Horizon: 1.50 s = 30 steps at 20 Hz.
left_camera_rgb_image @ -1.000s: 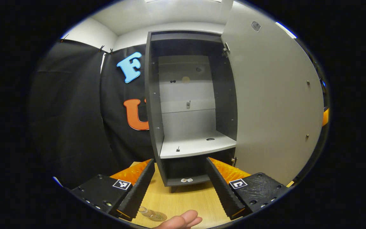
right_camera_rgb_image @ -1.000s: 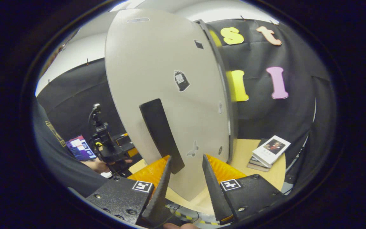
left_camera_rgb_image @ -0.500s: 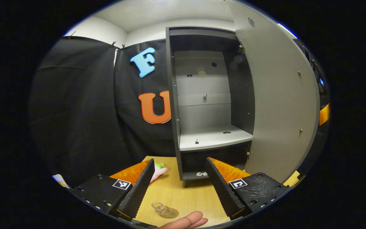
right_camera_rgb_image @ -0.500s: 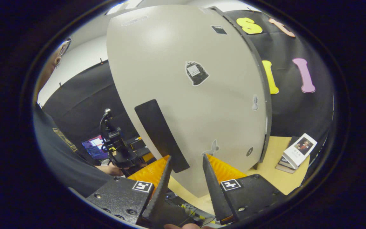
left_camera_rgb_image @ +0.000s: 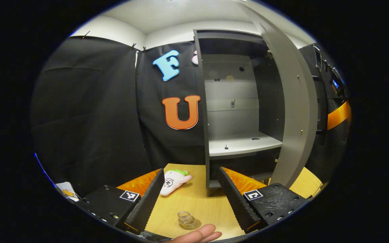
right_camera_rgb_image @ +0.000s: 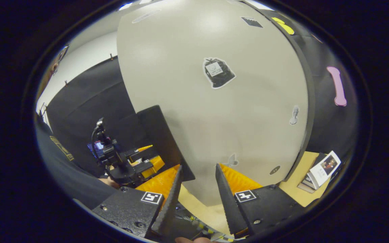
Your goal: Open the cabinet door with the right hand, grasp the bottle in the cabinet with the left hand and place it on the coaster, then close the cabinet door with the right hand.
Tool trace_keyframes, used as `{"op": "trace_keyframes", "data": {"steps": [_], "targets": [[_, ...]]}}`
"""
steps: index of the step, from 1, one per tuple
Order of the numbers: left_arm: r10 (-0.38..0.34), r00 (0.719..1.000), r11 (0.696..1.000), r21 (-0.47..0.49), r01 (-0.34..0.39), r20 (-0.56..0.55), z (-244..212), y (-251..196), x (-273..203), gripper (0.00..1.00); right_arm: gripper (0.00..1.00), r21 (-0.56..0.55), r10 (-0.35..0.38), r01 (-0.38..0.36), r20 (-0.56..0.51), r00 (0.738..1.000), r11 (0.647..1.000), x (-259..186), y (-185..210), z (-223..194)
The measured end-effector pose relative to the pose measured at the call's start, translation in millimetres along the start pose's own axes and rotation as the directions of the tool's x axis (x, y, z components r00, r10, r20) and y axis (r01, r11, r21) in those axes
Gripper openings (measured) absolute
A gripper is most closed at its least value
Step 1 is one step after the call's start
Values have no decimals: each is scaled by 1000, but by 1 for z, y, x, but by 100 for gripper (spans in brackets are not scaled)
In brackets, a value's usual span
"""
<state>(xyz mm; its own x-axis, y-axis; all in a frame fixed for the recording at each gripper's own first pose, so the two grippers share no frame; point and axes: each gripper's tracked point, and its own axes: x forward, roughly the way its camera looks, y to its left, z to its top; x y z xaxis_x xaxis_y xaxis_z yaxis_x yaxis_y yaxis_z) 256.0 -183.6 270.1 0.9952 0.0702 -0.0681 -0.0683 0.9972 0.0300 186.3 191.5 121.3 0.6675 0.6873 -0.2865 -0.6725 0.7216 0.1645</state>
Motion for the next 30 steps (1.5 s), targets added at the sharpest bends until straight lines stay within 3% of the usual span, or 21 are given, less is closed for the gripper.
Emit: {"op": "trace_keyframes", "data": {"steps": [6, 7, 8, 9, 10, 12, 15, 17, 19, 20, 23, 28, 30], "targets": [[38, 999, 999, -8, -37, 37, -1, 49, -21, 96, 65, 43, -118, 115, 82, 990, 992, 40, -14, 25], [41, 999, 999, -26, -40, 26, -8, 55, -24, 96, 57, 48, -141, 137, 88, 986, 989, 47, -13, 27], [41, 999, 998, -51, -41, 4, -16, 59, -28, 96, 65, 53, -163, 159, 89, 983, 986, 53, -12, 27], [29, 999, 996, -84, -31, -21, -25, 60, -30, 96, 65, 52, -182, 178, 97, 978, 983, 58, -12, 29], [7, 999, 994, -110, -11, -32, -31, 59, -30, 96, 59, 52, -205, 200, 108, 973, 978, 65, -12, 29], [-23, 999, 989, -148, 16, -46, -31, 55, -33, 96, 71, 47, -251, 247, 117, 961, 968, 74, -16, 30], [19, 999, 984, -179, -26, -39, -25, 60, -31, 95, 71, 45, -307, 303, 141, 941, 952, 77, -35, 34], [46, 996, 980, -191, -58, -70, -30, 58, -29, 95, 71, 80, -376, 368, 163, 912, 926, 76, -63, 41], [67, 995, 982, -171, -80, -77, -26, 56, -28, 96, 72, 134, -539, 523, 163, 826, 842, 68, -109, 43], [57, 995, 982, -173, -72, -88, -27, 50, -29, 95, 74, 161, -541, 520, 155, 826, 839, 68, -116, 42], [82, 992, 988, -126, -95, -100, -28, 45, -35, 95, 74, 224, -435, 394, 182, 882, 891, 86, -102, 49], [165, 985, 985, -37, -167, -60, -22, 53, -46, 95, 74, 179, -371, 339, 189, 909, 923, 114, -92, 55], [193, 978, 980, -26, -195, -74, -25, 56, -49, 95, 74, 160, -372, 344, 200, 907, 925, 121, -92, 58]]}}
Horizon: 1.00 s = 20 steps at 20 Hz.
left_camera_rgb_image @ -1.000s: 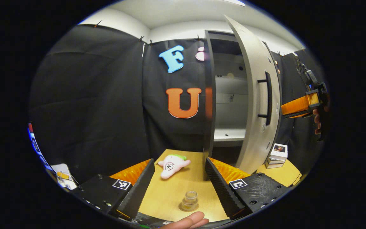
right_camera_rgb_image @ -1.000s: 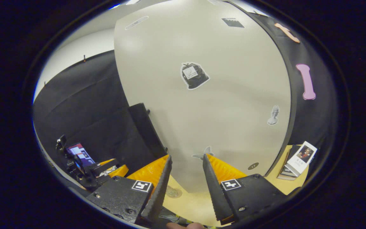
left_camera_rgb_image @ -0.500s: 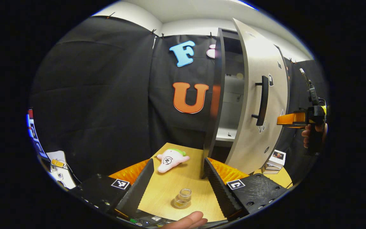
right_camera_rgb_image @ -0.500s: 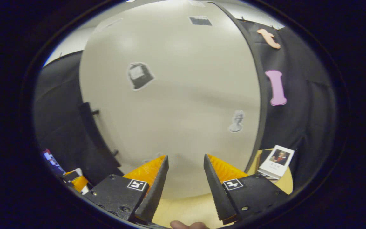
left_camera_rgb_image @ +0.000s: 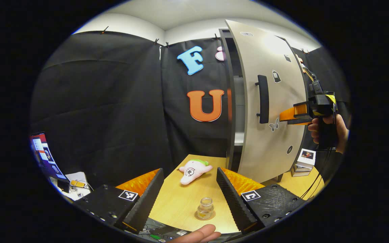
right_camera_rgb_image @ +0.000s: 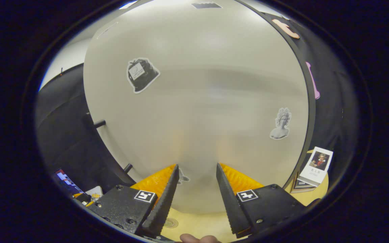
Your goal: Open the cabinet door with the right hand, grasp the bottle in the cabinet with the left hand and place it on the coaster, then close the cabinet door with the right hand.
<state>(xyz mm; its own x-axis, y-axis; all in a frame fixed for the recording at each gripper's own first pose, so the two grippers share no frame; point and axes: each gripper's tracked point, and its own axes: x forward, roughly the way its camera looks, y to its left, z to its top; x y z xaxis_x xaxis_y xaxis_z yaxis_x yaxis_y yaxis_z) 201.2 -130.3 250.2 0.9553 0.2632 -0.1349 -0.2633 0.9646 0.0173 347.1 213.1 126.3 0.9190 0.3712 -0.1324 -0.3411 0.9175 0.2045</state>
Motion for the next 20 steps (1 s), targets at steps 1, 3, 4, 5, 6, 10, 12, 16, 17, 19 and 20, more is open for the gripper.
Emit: {"op": "trace_keyframes", "data": {"steps": [1, 3, 4, 5, 6, 10, 12, 16, 17, 19, 20], "targets": [[17, 1000, 1000, 3, -17, -9, -2, 3, -1, 95, 74, -7, 13, -13, -7, 1000, 1000, 2, 2, 0], [57, 998, 998, -4, -57, -12, -6, 13, -7, 96, 75, 1, 27, -27, -6, 1000, 1000, 5, 8, 2], [69, 997, 997, -13, -70, -20, -7, 17, -8, 96, 75, 5, 29, -29, -4, 1000, 1000, 6, 8, 2], [79, 996, 997, -22, -80, -28, -10, 19, -8, 96, 75, 11, 32, -32, 0, 999, 999, 7, 9, 3], [86, 996, 996, -32, -87, -37, -12, 21, -7, 96, 75, 18, 36, -36, 4, 999, 999, 7, 11, 4], [62, 998, 995, -82, -63, -20, -6, 15, -6, 96, 75, 27, 36, -35, -31, 999, 999, 8, 13, -9], [48, 999, 996, -79, -50, -23, -10, 9, -3, 96, 75, 52, 42, -39, -57, 997, 998, 10, 16, -20], [24, 999, 998, -53, -26, -34, -12, 0, 0, 100, 75, 51, 18, -14, -97, 995, 999, 4, 13, -40], [21, 999, 999, -48, -22, -35, -11, -1, 1, 100, 75, 40, 5, 0, -112, 994, 999, 4, 11, -47], [5, 999, 999, -49, -7, -40, -13, -5, 4, 100, 72, 32, -15, 19, -138, 990, 999, 0, 7, -57], [3, 999, 999, -50, -5, -45, -14, -6, 4, 100, 72, 32, -23, 28, -144, 989, 999, 0, 7, -59]]}}
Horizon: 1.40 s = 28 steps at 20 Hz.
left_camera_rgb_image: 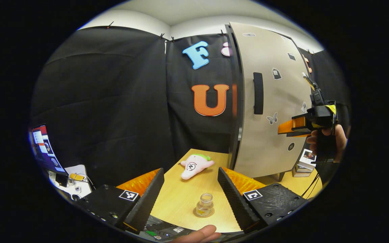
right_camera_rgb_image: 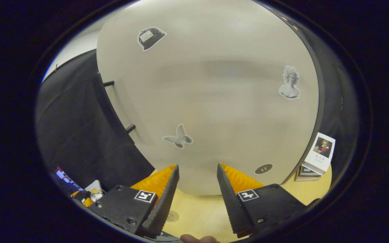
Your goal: Open the cabinet door with the right hand, grasp the bottle in the cabinet with the left hand and place it on the coaster, then close the cabinet door with the right hand.
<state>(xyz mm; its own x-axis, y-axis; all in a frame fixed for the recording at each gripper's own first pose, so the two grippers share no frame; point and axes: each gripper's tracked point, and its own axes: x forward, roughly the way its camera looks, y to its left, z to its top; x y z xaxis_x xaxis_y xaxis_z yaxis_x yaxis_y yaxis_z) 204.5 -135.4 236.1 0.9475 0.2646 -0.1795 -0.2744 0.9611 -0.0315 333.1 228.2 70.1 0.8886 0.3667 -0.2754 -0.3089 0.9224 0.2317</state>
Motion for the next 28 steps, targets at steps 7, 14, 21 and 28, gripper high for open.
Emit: {"op": "trace_keyframes", "data": {"steps": [7, 14, 21, 28], "targets": [[-89, 996, 996, 3, 89, 22, 17, -25, 26, 100, 75, 32, -113, 110, 93, 989, 993, -18, -18, 12], [-263, 963, 964, 60, 260, 54, 42, -95, 70, 97, 72, 77, -186, 178, 130, 974, 981, -63, -29, -19], [-379, 908, 921, -20, 388, 179, 86, -168, 77, 100, 75, -11, -332, 378, 458, 825, 926, -143, -40, 12], [-375, 848, 909, -29, 415, 375, 142, -194, 43, 95, 92, -7, -337, 404, 537, 773, 915, -174, -42, 12]]}}
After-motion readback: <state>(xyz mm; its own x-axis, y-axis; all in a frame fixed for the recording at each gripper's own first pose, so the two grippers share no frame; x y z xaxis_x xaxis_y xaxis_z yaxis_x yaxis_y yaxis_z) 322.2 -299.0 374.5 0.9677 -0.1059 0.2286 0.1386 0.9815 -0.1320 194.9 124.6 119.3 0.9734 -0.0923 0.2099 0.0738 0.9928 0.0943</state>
